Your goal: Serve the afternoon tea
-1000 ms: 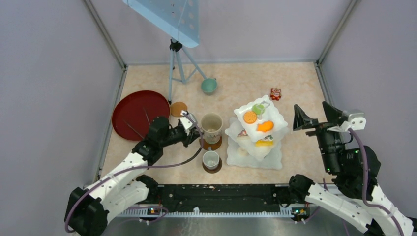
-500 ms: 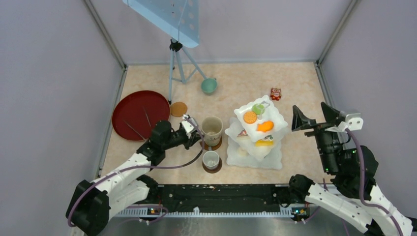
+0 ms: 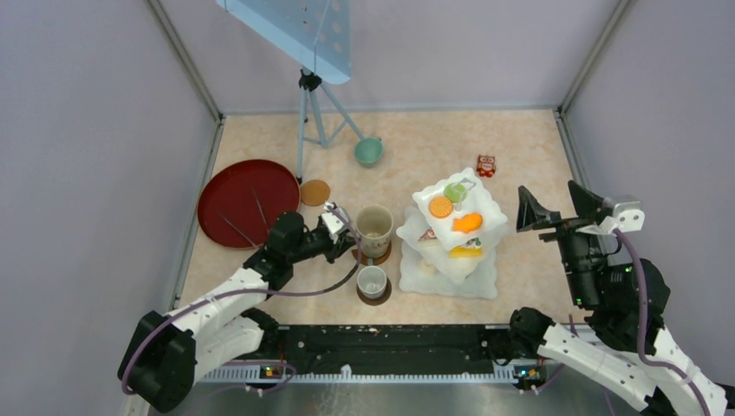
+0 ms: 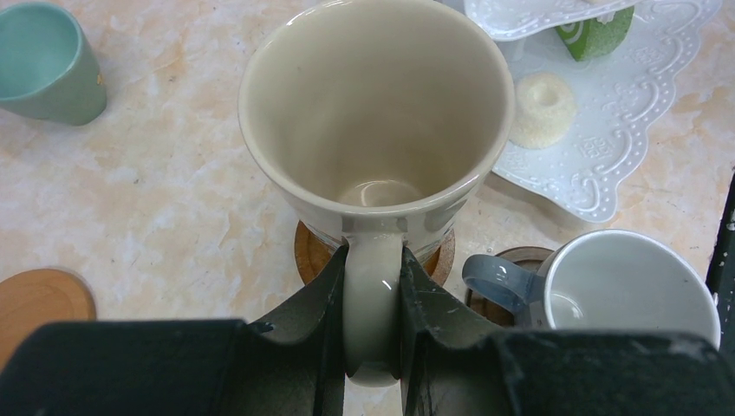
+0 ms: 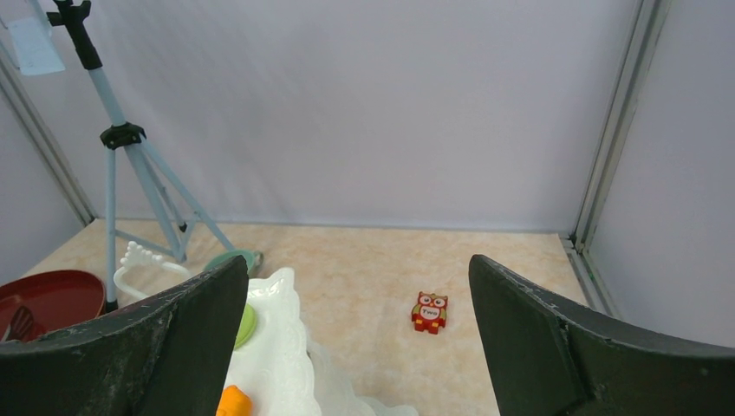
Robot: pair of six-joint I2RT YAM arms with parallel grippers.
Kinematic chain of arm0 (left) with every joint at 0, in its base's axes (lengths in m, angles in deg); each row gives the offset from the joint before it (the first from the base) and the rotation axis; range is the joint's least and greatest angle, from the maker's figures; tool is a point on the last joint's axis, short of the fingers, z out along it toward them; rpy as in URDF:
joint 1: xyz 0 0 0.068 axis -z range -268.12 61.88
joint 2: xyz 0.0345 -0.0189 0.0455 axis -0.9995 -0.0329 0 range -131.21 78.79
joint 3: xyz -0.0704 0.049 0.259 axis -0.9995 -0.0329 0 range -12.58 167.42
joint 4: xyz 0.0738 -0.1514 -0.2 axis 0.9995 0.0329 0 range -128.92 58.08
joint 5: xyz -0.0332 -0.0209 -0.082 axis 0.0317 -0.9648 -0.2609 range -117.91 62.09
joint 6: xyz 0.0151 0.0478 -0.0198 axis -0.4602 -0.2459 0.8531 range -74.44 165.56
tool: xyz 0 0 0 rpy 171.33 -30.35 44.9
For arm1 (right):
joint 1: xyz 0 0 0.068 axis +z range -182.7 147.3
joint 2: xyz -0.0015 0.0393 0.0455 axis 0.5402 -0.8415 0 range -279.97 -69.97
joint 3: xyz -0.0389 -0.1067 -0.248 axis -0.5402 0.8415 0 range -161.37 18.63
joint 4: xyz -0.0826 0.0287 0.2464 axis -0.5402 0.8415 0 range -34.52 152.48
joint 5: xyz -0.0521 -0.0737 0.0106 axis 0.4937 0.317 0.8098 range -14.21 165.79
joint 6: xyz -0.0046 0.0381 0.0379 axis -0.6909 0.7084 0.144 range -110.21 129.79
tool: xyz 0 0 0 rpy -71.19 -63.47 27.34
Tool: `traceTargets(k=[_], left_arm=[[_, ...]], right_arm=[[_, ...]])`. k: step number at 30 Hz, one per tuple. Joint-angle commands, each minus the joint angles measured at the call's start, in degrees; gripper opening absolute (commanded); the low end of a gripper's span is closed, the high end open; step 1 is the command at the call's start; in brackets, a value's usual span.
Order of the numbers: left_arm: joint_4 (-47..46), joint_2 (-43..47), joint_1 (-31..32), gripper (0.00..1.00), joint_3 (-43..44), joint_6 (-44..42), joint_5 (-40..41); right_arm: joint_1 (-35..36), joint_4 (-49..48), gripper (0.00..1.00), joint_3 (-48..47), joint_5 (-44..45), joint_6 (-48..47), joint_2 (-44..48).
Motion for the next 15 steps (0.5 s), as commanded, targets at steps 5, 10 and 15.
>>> traceTargets(k=[5,10,15], left_arm=[[-8.47,-0.53,0.83,0.00,1.47,-2.20,-0.65],[-7.85,-1.18,1.23,0.00,1.50,-2.81,0.30],[-5.72,-1.18,1.53,0.01,2.14,-3.23,1.14]], right_arm=[[0.77,-0.95,0.96,-0.28,0.63,-1.03,1.49],[0.72,-0.73,0.96,-0.36,0.74,-1.38,1.74],[0.73,-0.76,0.96,-0.27,0.86,-1.78,2.10]])
